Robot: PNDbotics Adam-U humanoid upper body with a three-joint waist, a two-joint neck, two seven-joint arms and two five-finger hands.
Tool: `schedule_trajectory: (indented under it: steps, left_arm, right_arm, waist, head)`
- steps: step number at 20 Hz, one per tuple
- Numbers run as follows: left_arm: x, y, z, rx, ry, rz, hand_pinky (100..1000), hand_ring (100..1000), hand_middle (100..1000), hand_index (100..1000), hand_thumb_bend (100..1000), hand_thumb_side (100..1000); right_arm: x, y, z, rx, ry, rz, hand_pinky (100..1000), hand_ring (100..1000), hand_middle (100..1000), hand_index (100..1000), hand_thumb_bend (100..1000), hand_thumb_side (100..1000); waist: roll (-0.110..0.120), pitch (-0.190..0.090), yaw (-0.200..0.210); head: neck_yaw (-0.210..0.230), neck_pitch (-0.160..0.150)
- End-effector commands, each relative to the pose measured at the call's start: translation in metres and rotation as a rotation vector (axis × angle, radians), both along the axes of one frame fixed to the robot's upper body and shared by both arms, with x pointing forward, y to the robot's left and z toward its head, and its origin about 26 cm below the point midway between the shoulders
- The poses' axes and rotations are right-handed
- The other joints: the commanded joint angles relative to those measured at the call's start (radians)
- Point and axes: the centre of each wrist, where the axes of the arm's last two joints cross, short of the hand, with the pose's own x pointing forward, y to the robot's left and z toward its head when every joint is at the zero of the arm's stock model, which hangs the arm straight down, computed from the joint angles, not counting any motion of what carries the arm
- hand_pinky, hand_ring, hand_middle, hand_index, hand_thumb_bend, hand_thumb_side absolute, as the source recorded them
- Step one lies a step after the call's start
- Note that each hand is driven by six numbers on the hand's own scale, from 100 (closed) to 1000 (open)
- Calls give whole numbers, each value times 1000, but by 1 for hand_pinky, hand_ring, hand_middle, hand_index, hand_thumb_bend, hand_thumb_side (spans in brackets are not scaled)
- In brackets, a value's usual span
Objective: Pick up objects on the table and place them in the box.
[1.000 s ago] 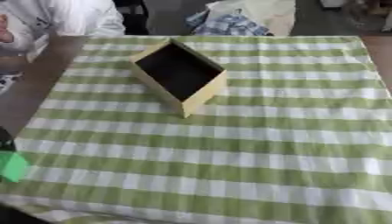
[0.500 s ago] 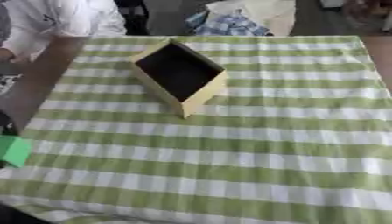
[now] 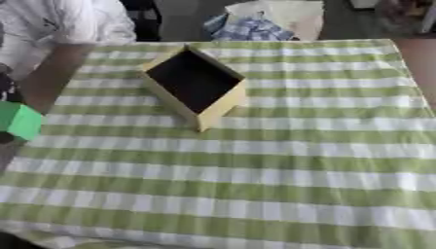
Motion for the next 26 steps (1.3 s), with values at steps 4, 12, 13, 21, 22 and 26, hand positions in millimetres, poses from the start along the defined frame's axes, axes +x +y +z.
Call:
schedule_trajectory:
  steps: [4,12,13,21,22,26]
  left_arm:
    - [26,-22,33,-20,-51,-47,365,455,417,569,131,100]
    - [65,-70,57,-26,-104,-119,357,447,410,561,134,100]
    - [68,-75,60,-28,-113,-126,356,446,410,561,132,100]
    - [86,-116,75,-52,-176,-198,341,437,401,555,113,100]
    - [88,-121,75,-53,-178,-208,341,437,401,556,109,100]
    - [95,-143,75,-55,-183,-235,344,438,403,557,116,100]
  right_arm:
    - [-2,1,11,-36,-26,9,567,746,696,896,100,1000]
    - [-1,3,12,-28,-26,26,562,745,694,898,100,1000]
    - [-1,3,12,-26,-26,28,562,745,694,898,100,1000]
    - [0,6,11,-7,-27,47,557,744,691,900,100,1000]
    - [0,6,11,-5,-28,50,556,744,691,900,100,1000]
    - [2,8,11,6,-31,64,554,743,689,901,100,1000]
  waist:
    - [1,-9,-14]
    - [0,5,-38]
    - [0,7,-41]
    - [-1,19,-57]
    - [-2,21,-60]
    - [-5,27,-73]
  head:
    - [7,-1]
    - [23,-20]
    - [25,-23]
    - [28,-38]
    - [28,-39]
    - [36,-47]
